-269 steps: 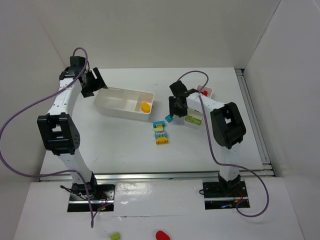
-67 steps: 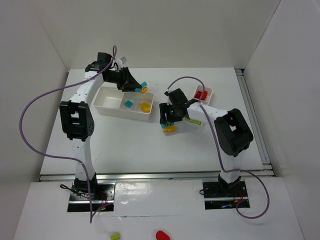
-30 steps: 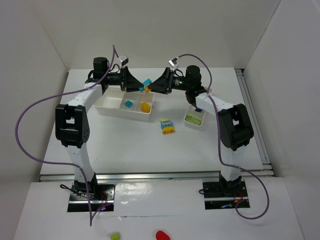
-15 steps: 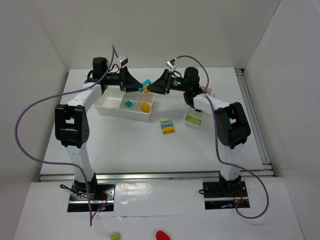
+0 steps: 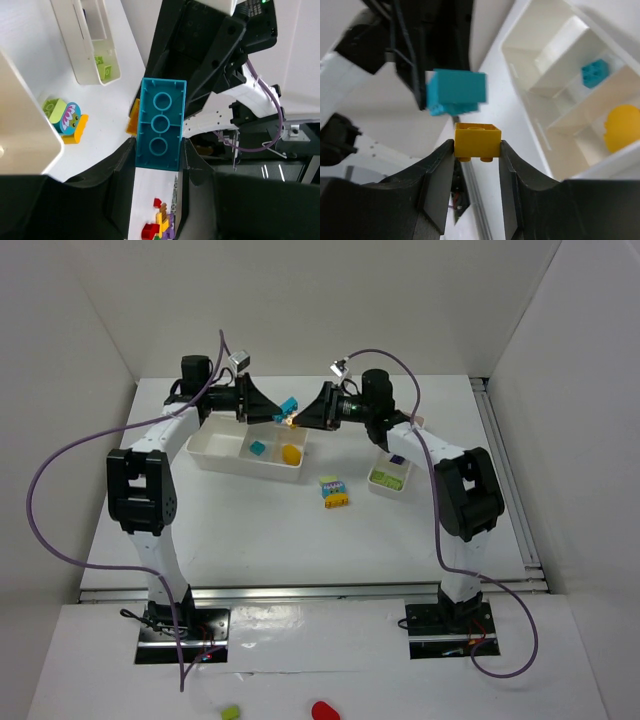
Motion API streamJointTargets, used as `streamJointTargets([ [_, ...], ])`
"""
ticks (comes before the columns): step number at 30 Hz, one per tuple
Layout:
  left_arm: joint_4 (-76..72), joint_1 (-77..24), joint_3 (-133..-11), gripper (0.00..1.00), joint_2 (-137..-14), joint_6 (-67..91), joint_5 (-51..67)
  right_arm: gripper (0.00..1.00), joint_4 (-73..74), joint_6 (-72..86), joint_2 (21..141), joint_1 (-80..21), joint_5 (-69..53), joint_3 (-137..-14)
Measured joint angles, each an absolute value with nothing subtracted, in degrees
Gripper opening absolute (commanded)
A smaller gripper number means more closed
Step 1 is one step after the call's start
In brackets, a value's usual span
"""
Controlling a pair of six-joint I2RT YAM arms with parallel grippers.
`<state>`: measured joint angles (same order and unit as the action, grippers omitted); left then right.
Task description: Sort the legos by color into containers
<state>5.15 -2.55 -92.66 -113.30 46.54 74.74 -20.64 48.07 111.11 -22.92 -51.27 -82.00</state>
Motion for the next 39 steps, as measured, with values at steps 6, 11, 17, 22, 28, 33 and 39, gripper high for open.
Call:
streamJointTargets([
  [6,6.3,0.0,-92.7,0.00,-113.1,46.7,73.7,0.21,-6.6,38.5,111.1,-23.3,-45.0,-83.2],
  [11,15.4,1.8,-94.3,0.00,-112.1,41.3,66.2,0.21,0.1,34.5,111.7,-23.7,-40.7,-85.7],
  [17,30.6,1.8,-96.3,0.00,-110.0,31.6,43.8,0.26,7.2,28.1,116.3,-27.9,-32.6,-97.9],
  [22,36.2,-0.1,-96.3,0.00,-109.8,28.8,32.3,0.40,13.0,23.2,120.2,-31.8,-25.3,-104.0],
  [28,39.5,-2.6,-97.3,0.66,-110.3,27.7,23.5,0.72,17.8,20.9,123.2,-34.1,-20.3,-105.3],
  [33,41.2,-3.7,-99.4,0.91,-111.4,26.8,19.9,0.79,19.6,20.1,123.4,-34.2,-16.0,-105.5],
  [39,42.6,-4.3,-100.1,0.87,-111.5,26.5,18.3,0.78,19.3,19.8,120.9,-34.1,-10.3,-102.1],
])
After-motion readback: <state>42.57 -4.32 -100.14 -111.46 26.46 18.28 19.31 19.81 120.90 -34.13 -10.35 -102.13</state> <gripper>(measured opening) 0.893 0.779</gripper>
